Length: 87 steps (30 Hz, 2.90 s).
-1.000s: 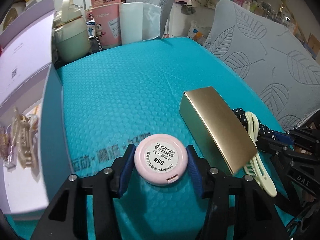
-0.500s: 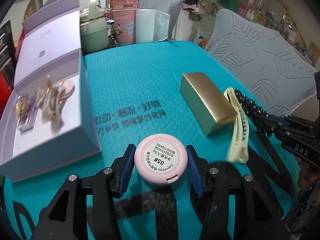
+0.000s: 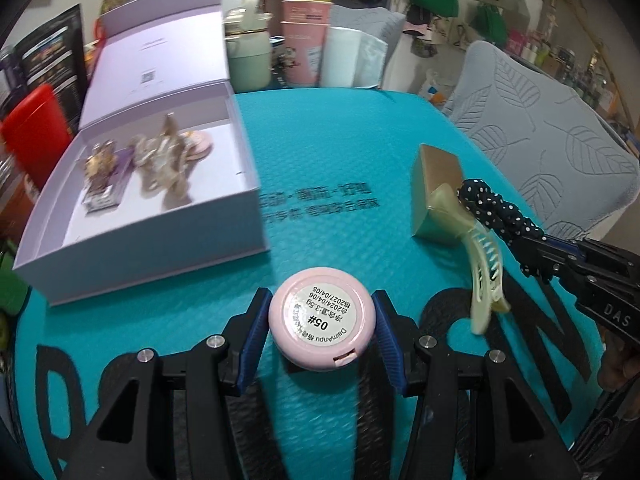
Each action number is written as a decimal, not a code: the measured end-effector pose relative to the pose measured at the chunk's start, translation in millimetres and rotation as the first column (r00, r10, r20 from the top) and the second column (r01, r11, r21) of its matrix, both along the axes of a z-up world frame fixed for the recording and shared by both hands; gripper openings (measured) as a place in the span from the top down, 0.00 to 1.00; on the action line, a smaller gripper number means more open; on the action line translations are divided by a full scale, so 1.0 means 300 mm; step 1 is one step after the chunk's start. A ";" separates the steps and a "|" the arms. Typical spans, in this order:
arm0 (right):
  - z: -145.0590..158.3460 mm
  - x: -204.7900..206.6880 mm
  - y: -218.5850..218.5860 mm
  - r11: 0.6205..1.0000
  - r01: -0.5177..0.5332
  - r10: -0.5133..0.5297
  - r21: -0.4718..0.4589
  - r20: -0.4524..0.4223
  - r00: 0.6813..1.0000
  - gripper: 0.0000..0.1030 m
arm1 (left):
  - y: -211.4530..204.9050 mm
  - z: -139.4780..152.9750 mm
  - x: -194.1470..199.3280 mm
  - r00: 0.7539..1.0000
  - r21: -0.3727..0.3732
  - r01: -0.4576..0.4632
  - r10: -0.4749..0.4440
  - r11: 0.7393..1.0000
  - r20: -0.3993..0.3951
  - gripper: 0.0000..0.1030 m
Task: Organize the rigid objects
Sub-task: 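Carry the pink compact and scrunchie toward the gift box with both grippers, then lower the pink compact into the box with the left gripper while the right gripper holds the scrunchie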
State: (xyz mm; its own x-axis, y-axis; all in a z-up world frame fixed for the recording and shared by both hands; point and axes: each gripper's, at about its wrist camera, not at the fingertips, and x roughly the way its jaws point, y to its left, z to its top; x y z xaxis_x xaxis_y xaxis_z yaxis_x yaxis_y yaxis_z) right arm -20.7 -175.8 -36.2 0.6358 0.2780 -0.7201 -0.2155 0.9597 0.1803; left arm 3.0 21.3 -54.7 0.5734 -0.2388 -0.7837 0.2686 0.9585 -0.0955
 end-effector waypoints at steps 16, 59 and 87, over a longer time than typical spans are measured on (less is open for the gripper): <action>-0.009 -0.007 0.184 0.981 -0.193 0.193 0.036 -0.008 0.981 0.85 | 0.204 0.003 -0.079 0.984 -0.005 -0.177 0.177 0.984 -0.011 0.51; 0.134 0.048 0.512 0.869 -0.495 0.495 -0.011 0.041 0.868 0.85 | 0.437 0.179 -0.078 0.940 -0.052 -0.326 0.329 0.944 0.090 0.51; 0.266 0.273 0.542 0.880 -0.473 0.473 -0.034 0.140 0.870 0.85 | 0.452 0.314 0.158 0.945 -0.037 -0.276 0.278 0.961 0.171 0.51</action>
